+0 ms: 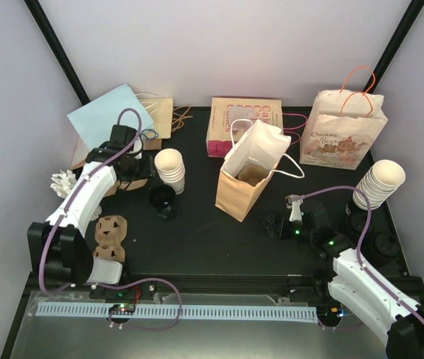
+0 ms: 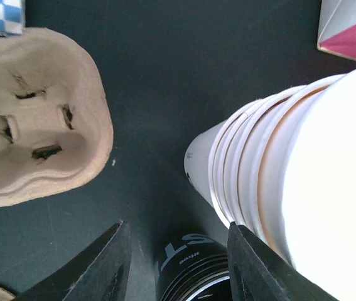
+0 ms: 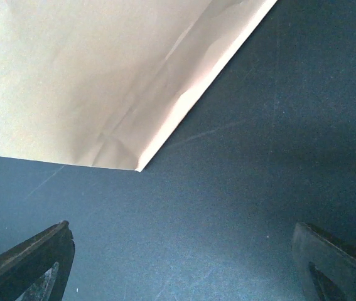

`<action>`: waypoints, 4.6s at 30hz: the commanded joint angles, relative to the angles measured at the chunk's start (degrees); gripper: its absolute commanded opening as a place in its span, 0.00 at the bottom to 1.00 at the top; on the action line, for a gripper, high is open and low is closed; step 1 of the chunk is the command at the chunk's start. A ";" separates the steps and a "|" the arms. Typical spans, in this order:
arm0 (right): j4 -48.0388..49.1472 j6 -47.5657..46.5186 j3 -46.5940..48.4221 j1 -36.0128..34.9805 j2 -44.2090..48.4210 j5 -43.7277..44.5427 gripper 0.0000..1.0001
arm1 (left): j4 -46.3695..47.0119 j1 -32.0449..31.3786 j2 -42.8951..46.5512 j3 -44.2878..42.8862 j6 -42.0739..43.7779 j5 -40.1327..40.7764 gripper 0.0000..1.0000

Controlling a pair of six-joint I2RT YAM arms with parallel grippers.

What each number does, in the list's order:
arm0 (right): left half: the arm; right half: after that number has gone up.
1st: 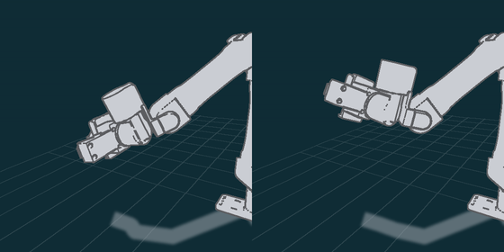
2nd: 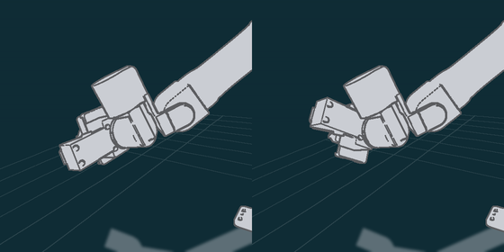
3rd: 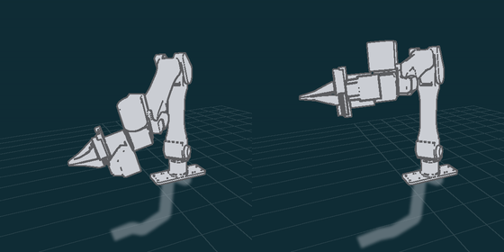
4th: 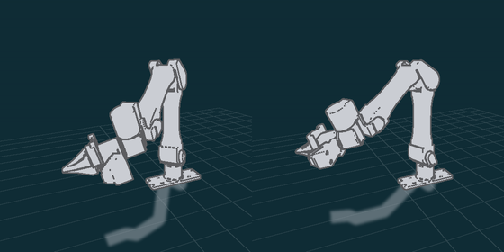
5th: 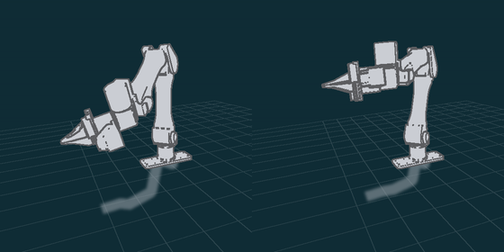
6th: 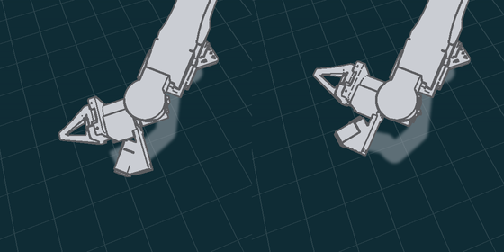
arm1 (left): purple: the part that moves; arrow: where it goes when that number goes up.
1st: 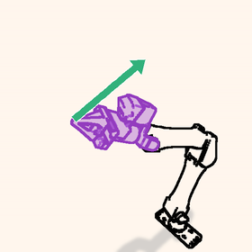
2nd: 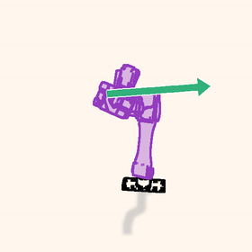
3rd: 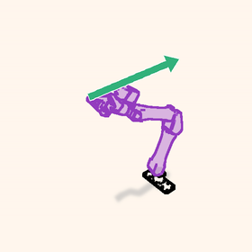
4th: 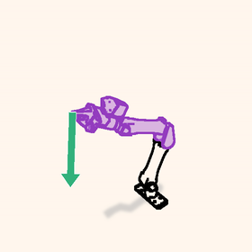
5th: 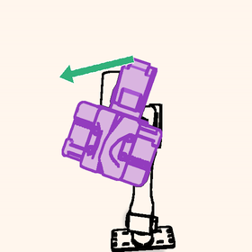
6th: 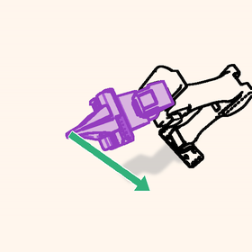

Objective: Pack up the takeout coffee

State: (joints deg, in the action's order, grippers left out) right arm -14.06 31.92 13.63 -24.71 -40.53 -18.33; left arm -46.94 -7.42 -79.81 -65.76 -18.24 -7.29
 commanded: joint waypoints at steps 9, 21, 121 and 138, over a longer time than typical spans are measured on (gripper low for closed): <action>1.76 0.14 -0.44 -0.43 -0.07 0.57 0.97 | -1.50 1.43 9.95 -4.24 -1.62 2.04 0.55; 1.59 0.19 -0.50 -0.45 0.00 0.79 0.97 | -1.58 1.34 1.73 -8.08 -4.51 -3.11 0.48; 1.56 0.51 -0.36 -0.60 -0.63 1.25 0.97 | -9.01 -5.12 -0.47 -16.57 -1.59 -3.39 0.02; 1.58 0.27 -0.27 -0.65 -0.89 1.18 0.97 | -10.94 -5.11 6.02 -22.30 -2.14 -1.25 0.02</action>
State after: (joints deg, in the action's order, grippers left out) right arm -14.02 32.05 13.56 -24.80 -41.30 -18.11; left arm -56.55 -12.23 -77.41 -83.96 -20.99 -8.67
